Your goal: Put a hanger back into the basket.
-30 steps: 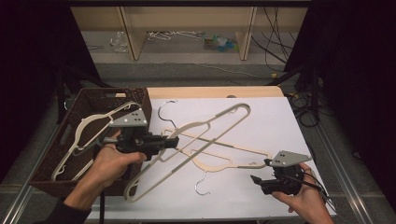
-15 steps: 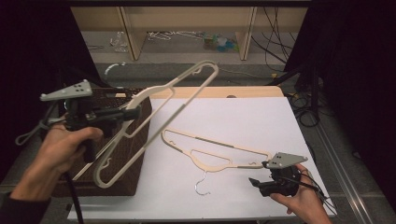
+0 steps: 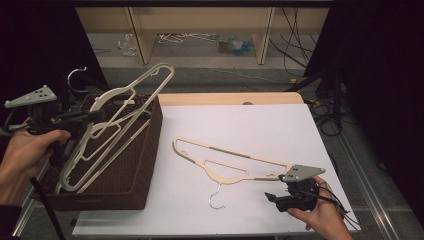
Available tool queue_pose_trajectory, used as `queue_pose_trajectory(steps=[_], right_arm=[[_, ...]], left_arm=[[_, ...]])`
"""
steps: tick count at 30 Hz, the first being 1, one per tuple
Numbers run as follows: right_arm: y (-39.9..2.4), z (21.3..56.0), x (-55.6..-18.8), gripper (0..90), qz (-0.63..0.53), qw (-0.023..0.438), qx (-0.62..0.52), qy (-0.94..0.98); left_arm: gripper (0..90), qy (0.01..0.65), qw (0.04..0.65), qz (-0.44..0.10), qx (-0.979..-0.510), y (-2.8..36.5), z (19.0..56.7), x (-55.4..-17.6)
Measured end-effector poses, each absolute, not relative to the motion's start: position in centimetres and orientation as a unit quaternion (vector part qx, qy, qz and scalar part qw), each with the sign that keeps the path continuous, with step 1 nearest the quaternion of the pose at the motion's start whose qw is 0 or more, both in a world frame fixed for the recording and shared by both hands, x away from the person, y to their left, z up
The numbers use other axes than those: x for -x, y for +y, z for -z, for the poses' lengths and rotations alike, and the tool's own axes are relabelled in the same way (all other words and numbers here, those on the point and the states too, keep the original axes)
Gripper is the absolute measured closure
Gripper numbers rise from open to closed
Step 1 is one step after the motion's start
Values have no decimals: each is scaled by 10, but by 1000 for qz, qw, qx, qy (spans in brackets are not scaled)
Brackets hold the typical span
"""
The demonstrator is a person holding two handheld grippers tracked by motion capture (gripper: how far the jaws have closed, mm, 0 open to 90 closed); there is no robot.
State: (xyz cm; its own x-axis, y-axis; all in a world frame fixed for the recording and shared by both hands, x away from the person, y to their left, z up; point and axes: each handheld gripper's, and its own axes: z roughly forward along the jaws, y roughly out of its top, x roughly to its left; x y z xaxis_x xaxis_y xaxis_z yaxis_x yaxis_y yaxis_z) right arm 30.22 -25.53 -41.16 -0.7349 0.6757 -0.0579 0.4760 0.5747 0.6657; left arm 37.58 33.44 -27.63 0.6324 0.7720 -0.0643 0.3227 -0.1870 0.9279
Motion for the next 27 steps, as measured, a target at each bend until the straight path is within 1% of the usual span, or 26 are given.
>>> queue_pose_trajectory(steps=[3, 4, 6, 8, 9, 11, 12, 13, 14, 16, 20, 24, 25, 26, 27], right_arm=[[-254, 413, -302, 290, -323, 153, -328, 874], [-254, 413, -302, 290, -321, 151, -328, 875], [-253, 415, -302, 290, -331, 160, -326, 871], [-254, 413, -302, 290, -322, 152, -328, 875], [-253, 415, -303, 290, -329, 160, -329, 871], [-253, 415, -302, 290, -330, 160, -330, 870], [-253, 415, -302, 290, -329, 158, -330, 870], [-253, 415, -302, 290, -329, 158, -330, 871], [-254, 415, -302, 290, -325, 153, -327, 874], [-253, 415, -302, 290, -324, 153, -328, 874], [-253, 415, -302, 290, -326, 155, -329, 873], [-254, 414, -302, 288, -325, 155, -328, 873], [-254, 414, -302, 287, -325, 155, -328, 873], [-254, 414, -303, 287, -327, 157, -324, 874], [-254, 414, -303, 287, -326, 156, -324, 874]], left_arm=[[857, 376, 511, -222, -741, 344, 285, -380], [857, 386, 507, -221, -738, 348, 290, -382], [857, 390, 501, -223, -740, 353, 295, -384], [857, 390, 500, -221, -741, 359, 303, -387], [857, 393, 499, -220, -740, 361, 306, -387], [857, 390, 491, -223, -746, 365, 312, -391], [857, 405, 489, -217, -742, 365, 315, -390], [857, 399, 482, -221, -748, 368, 318, -392], [857, 408, 477, -219, -747, 369, 320, -391], [857, 397, 472, -223, -755, 375, 324, -394], [857, 413, 469, -215, -750, 381, 335, -395], [857, 413, 476, -210, -748, 384, 344, -396], [857, 398, 472, -216, -756, 386, 344, -398], [857, 415, 475, -206, -748, 383, 345, -396], [857, 400, 467, -210, -760, 383, 345, -399]])
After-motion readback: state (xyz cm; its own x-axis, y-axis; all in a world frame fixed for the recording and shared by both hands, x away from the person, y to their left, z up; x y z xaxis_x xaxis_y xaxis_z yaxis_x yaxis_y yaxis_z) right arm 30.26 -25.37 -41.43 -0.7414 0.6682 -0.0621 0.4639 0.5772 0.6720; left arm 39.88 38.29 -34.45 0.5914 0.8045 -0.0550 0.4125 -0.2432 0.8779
